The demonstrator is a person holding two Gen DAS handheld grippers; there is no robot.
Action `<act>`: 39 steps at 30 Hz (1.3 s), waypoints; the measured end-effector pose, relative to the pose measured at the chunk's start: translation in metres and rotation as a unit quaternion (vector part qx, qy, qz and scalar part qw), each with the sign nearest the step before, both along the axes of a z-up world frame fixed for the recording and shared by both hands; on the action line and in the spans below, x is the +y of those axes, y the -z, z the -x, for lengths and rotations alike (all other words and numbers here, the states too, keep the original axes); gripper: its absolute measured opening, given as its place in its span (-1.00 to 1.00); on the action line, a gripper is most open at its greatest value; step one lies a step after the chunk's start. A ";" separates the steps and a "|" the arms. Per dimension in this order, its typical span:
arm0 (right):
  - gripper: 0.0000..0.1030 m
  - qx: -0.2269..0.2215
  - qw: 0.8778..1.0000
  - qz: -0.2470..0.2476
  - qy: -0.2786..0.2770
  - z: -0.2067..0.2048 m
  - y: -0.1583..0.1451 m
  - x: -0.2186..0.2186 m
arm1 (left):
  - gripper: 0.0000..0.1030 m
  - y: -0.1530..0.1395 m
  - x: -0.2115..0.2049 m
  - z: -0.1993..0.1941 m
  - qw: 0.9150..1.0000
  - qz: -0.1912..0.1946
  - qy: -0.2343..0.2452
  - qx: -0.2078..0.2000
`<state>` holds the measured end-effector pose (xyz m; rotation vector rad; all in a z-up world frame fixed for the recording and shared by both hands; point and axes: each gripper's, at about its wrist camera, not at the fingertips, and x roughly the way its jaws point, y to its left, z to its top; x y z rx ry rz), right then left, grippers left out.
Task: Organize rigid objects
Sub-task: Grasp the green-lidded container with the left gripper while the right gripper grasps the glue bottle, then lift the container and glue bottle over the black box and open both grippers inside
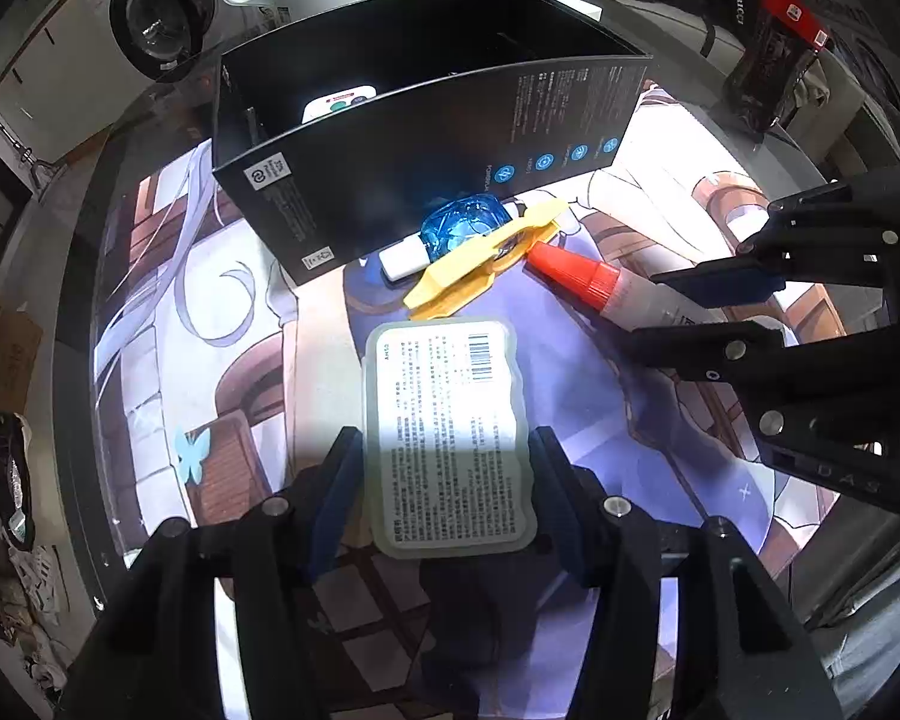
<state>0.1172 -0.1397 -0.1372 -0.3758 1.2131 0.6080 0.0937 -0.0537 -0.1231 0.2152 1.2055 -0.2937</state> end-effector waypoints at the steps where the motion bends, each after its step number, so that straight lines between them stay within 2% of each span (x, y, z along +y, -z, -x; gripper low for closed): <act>1: -0.60 -0.002 1.000 -0.001 0.001 0.000 0.000 0.000 | 0.07 -0.002 0.000 0.001 1.000 -0.002 0.001 -0.004; 11: -0.61 -0.022 0.999 -0.031 0.007 0.007 -0.028 -0.012 | 0.07 -0.030 0.009 0.016 0.999 0.020 -0.010 -0.044; 16: -0.61 -0.032 0.998 -0.048 0.008 0.012 -0.042 -0.016 | 0.07 -0.052 0.019 0.023 0.995 0.037 -0.026 -0.090; 19: -0.61 -0.055 0.996 -0.066 0.014 0.015 -0.057 -0.023 | 0.07 -0.064 0.019 0.019 0.992 0.038 -0.028 -0.121; 21: -0.61 -0.076 0.992 -0.097 0.013 0.017 -0.071 -0.027 | 0.07 -0.072 0.023 0.020 0.988 0.048 -0.034 -0.141; 25: -0.61 -0.129 0.982 -0.137 0.027 0.023 -0.094 -0.033 | 0.07 -0.093 0.028 0.024 0.977 0.043 -0.043 -0.206; 29: -0.61 -0.186 0.966 -0.175 0.030 0.031 -0.118 -0.033 | 0.07 -0.112 0.034 0.030 0.962 0.060 -0.050 -0.260; 37: -0.61 -0.307 0.927 -0.211 0.049 0.059 -0.147 -0.040 | 0.07 -0.139 0.040 0.051 0.928 0.053 -0.061 -0.363; 39: -0.61 -0.342 0.912 -0.216 0.072 0.067 -0.151 -0.043 | 0.07 -0.145 0.043 0.056 0.920 0.060 -0.064 -0.383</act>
